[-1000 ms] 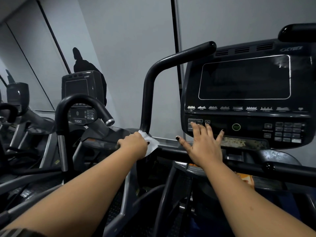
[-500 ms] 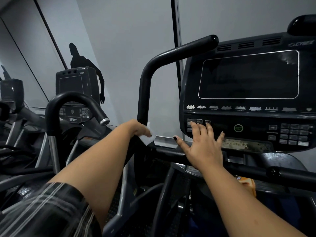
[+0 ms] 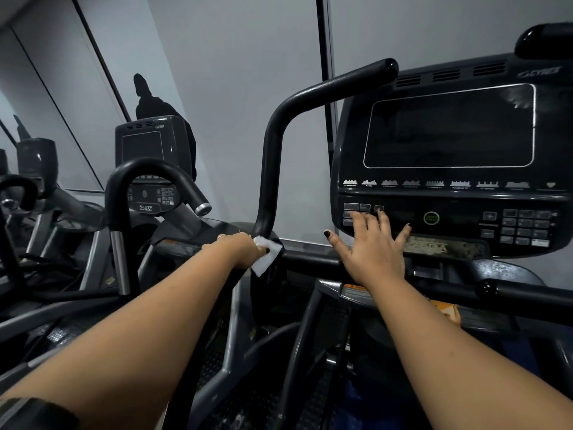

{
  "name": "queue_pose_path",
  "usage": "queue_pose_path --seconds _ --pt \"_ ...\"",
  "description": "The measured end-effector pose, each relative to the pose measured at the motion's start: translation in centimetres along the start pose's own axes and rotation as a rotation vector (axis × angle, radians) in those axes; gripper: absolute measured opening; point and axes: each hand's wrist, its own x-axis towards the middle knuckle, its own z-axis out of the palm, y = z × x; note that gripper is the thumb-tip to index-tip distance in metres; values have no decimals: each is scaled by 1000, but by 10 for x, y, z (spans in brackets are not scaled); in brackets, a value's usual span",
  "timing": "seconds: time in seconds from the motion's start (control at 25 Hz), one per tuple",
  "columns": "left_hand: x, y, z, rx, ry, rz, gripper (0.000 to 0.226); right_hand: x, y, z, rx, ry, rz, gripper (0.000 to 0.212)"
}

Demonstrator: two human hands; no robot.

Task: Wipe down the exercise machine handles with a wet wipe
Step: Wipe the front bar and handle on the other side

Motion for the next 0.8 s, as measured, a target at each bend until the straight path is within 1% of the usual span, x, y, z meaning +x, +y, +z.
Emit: queue_pose_path --seconds 0.04,0.08,0.12,0.16,0.24,0.32,0.4,0.44,0.52,0.56,0.64,0.68,0.76,0.8 --pt "-5 -4 4 42 6 -4 87 -1 0 0 -17 2 -15 86" --pt "-12 -5 9 113 27 -34 74 -3 1 0 -32 5 -29 85" --pt "-17 -4 13 201 86 -65 60 -4 1 1 -45 9 -40 84" --pt "-23 0 14 311 145 -63 53 -5 2 2 -57 15 -45 84" --pt "-28 10 14 406 201 -91 52 -6 2 3 -77 27 -47 86" --pt "-23 20 11 347 221 -60 49 -5 1 4 -85 44 -43 90" --pt "-11 32 4 186 210 -43 45 -4 0 5 -85 66 -32 91" --pt "-4 36 -2 61 199 -56 45 -4 0 5 -82 71 -27 91" --pt "14 40 -12 -184 154 -65 57 -3 0 6 -71 81 -16 89" --pt "22 41 -16 -247 109 -43 63 -2 0 6 -61 83 -11 88" --pt "29 38 -18 -228 27 9 64 0 0 6 -39 75 -1 86" --pt "31 35 -15 -223 36 15 65 1 0 6 -29 69 5 86" --pt "31 24 -4 -203 105 15 68 1 1 7 -21 61 12 85" --pt "31 19 2 -181 101 11 66 1 1 7 -22 58 12 85"
